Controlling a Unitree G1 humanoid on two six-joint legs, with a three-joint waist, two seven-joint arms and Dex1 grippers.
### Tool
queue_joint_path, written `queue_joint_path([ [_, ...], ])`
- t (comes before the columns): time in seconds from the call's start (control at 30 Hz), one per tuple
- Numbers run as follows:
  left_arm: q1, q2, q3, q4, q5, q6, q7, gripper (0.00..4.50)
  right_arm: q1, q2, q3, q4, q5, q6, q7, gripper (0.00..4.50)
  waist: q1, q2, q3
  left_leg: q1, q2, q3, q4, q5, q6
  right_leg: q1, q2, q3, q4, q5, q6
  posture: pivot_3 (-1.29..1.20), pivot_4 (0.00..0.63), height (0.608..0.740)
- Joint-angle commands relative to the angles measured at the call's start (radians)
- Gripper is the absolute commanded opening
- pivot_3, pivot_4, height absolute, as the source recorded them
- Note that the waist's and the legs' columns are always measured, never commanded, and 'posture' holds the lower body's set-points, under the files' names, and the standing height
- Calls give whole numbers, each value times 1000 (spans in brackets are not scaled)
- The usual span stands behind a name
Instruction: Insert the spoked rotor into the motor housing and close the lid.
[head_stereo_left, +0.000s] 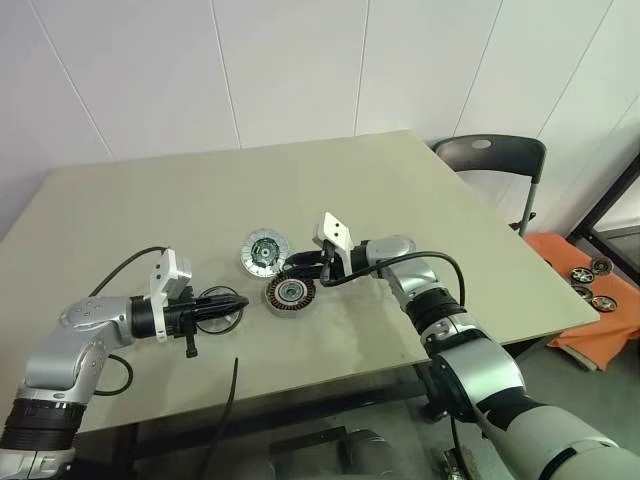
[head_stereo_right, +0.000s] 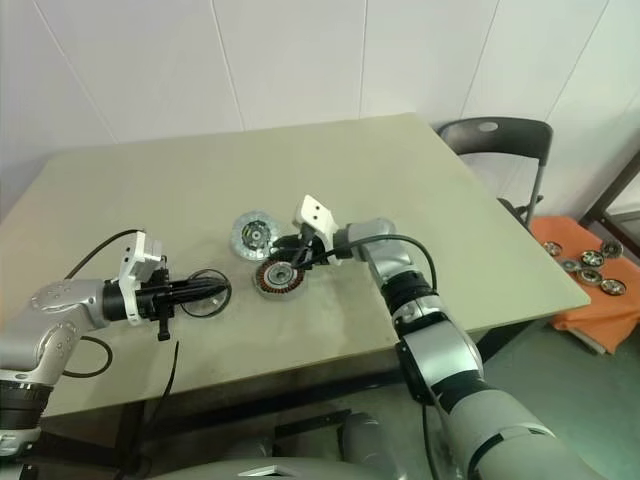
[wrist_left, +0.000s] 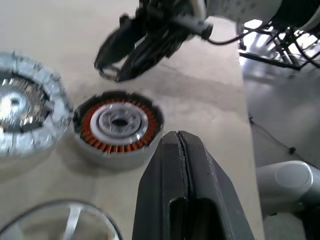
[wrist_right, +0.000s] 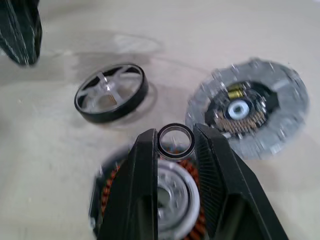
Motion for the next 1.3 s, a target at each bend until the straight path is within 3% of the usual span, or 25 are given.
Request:
queue_joint_path([
  [0.03, 2, 4, 36, -27, -4, -23, 6, 0, -30, 6, 6, 23, -4, -33, -1, 686, 2, 0, 0, 0, 0, 0, 0, 0, 0, 0, 0, 0, 0, 0, 0, 0, 0, 740],
  [0.67, -1, -16, 25, -53, -9, -11, 33, 0, -10, 45, 48, 99, -49, -37, -13, 686, -1, 0, 0, 0, 0, 0, 1, 0, 0, 0, 0, 0, 1, -1, 0, 0, 0, 740],
  [1.3, 8, -15, 31, -74, -18, 4, 40, 0, -11, 16, 53, 201, -103, -93, -60, 686, -2, 0, 0, 1, 0, 0, 1, 0, 0, 2, 0, 0, 1, -1, 1, 0, 0, 740],
])
